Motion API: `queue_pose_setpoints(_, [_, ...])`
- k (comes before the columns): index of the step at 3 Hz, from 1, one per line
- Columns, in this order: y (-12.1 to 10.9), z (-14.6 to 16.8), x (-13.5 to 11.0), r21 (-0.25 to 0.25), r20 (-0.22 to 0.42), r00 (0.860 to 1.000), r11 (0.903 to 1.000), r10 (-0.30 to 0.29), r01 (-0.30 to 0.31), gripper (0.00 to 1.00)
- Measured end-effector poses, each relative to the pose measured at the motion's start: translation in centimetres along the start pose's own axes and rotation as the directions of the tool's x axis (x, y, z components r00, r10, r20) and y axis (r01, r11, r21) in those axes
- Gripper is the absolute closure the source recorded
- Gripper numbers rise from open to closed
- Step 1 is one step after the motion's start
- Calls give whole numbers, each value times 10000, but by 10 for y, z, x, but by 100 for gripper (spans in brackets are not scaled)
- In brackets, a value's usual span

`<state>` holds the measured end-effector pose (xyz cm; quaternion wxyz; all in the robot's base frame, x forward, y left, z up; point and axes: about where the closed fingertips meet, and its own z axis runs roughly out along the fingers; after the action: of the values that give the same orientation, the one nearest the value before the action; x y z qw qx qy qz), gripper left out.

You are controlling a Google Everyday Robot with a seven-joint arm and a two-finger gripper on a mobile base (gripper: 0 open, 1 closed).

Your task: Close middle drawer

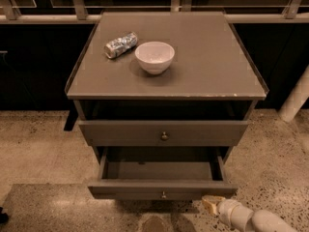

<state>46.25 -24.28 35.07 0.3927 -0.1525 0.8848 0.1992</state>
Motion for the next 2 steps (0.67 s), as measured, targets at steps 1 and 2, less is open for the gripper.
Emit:
queue_pose_setpoints(1, [1, -1, 1, 0, 2, 10000, 10000, -2, 2, 100])
queue_pose_setpoints(2, [-9, 17, -36, 97, 549, 9959, 9974, -718, 713, 100])
